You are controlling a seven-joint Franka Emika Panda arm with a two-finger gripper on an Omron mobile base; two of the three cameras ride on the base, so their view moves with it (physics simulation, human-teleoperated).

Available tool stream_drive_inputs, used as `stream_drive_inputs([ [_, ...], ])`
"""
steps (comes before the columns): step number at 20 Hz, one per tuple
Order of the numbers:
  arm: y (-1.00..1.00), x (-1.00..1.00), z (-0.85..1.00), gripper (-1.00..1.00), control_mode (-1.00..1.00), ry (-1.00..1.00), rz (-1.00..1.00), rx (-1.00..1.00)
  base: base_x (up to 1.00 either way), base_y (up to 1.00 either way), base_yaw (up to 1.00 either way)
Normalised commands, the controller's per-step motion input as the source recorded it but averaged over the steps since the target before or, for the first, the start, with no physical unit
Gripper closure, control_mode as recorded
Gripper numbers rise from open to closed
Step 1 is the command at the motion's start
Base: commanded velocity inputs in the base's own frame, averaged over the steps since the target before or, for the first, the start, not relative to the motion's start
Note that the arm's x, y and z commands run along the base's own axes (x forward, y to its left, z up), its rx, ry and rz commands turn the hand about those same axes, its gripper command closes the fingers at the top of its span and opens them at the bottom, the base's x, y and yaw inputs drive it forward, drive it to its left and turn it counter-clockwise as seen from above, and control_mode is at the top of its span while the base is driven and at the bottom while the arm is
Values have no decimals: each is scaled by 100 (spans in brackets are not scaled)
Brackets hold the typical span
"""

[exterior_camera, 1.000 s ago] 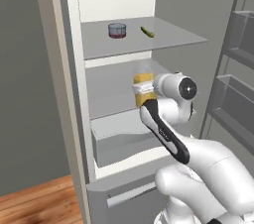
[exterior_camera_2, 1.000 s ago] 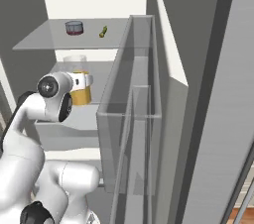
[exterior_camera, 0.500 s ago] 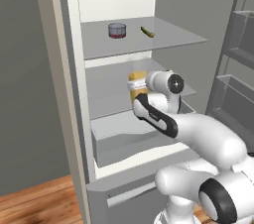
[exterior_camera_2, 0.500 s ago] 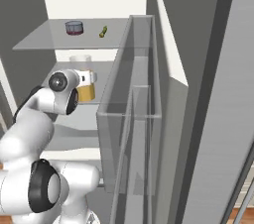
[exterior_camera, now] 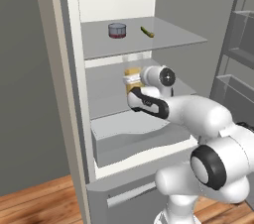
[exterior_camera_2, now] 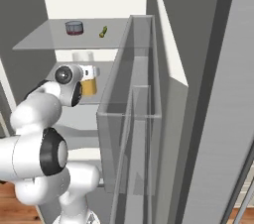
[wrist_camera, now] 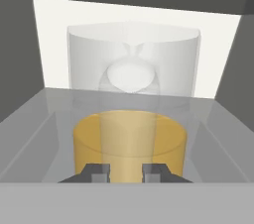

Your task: Move the can and asparagus from the second highest shelf to the top shelf to make space. Then, place the pitcher from the counter on the cleared second highest shelf.

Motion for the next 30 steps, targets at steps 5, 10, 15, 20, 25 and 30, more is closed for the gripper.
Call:
stream_drive_inputs([
  [5,10,36,-44,100,-100,0,0,-2,0,0,0],
  [10,14,32,-45,-100,-100,0,0,-3,0,0,0],
  [15,1,5,-43,-100,-100,0,0,-1,0,0,0],
  [20,0,-4,-37,-100,-100,0,0,0,0,0,0],
  [25,-7,-19,-25,-100,-100,0,0,0,0,0,0],
  [30,-7,-23,-7,-100,-100,0,0,0,0,0,0],
])
